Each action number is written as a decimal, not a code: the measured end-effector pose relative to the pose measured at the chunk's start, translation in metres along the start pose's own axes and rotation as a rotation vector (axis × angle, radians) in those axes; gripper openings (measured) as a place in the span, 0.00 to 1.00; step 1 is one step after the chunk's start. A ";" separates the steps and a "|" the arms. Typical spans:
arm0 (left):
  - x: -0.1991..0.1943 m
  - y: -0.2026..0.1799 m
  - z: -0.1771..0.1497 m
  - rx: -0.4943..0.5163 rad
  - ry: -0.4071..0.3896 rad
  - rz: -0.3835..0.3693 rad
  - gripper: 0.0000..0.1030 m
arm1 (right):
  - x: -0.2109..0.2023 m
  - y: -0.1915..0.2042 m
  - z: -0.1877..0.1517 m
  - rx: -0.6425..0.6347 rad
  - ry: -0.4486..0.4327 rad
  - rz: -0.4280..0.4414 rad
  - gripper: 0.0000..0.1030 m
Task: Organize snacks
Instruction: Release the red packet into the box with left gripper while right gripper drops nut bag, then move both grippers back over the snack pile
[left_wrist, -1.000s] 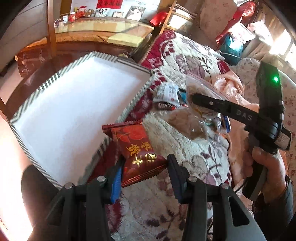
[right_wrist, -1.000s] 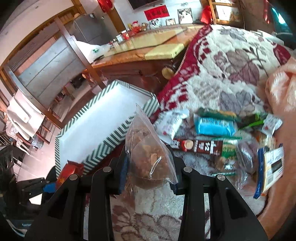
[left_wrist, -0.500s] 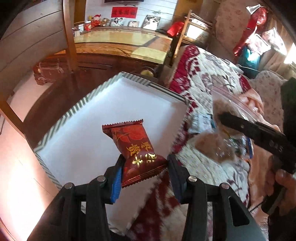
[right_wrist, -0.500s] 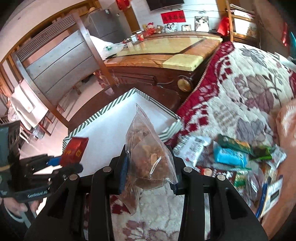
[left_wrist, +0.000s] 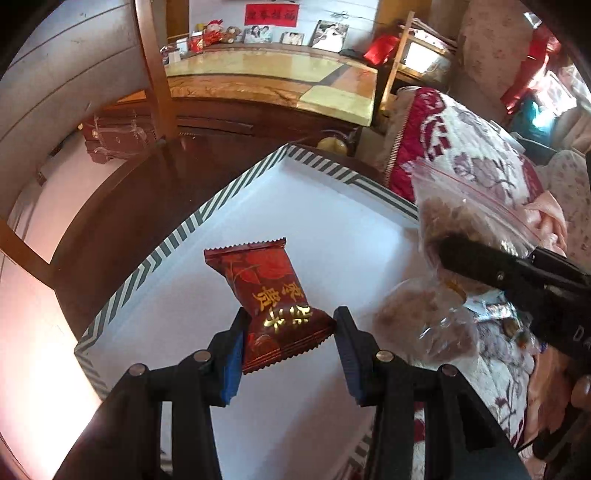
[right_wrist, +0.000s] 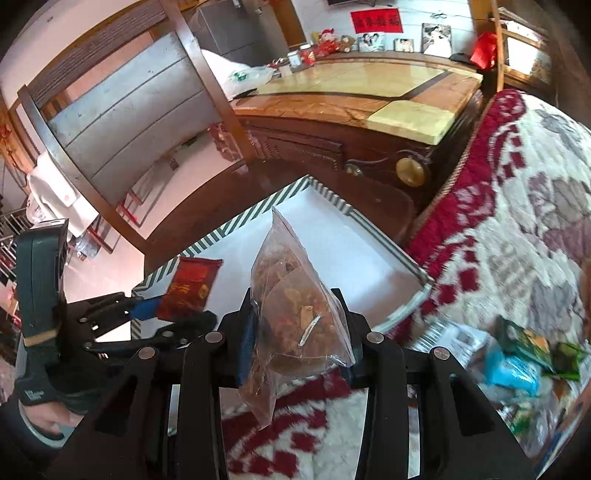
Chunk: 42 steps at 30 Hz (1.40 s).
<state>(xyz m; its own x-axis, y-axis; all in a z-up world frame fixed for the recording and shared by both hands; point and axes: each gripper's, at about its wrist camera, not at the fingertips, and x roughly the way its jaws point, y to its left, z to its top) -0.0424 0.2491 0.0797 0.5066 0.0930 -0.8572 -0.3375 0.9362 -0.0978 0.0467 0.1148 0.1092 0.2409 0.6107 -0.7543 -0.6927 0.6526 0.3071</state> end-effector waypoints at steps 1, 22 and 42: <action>0.004 0.002 0.002 -0.007 0.006 0.005 0.46 | 0.004 0.001 0.001 0.000 0.005 0.003 0.35; 0.046 0.023 0.007 -0.104 0.102 0.081 0.60 | 0.054 -0.023 0.008 0.090 0.096 0.005 0.60; 0.016 0.023 -0.011 -0.131 0.072 0.049 0.81 | 0.036 -0.058 -0.026 0.029 0.176 -0.332 0.61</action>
<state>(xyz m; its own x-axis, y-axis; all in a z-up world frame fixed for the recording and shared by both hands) -0.0506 0.2686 0.0580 0.4302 0.1083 -0.8962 -0.4633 0.8786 -0.1162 0.0778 0.0876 0.0495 0.3273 0.2790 -0.9028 -0.5765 0.8159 0.0431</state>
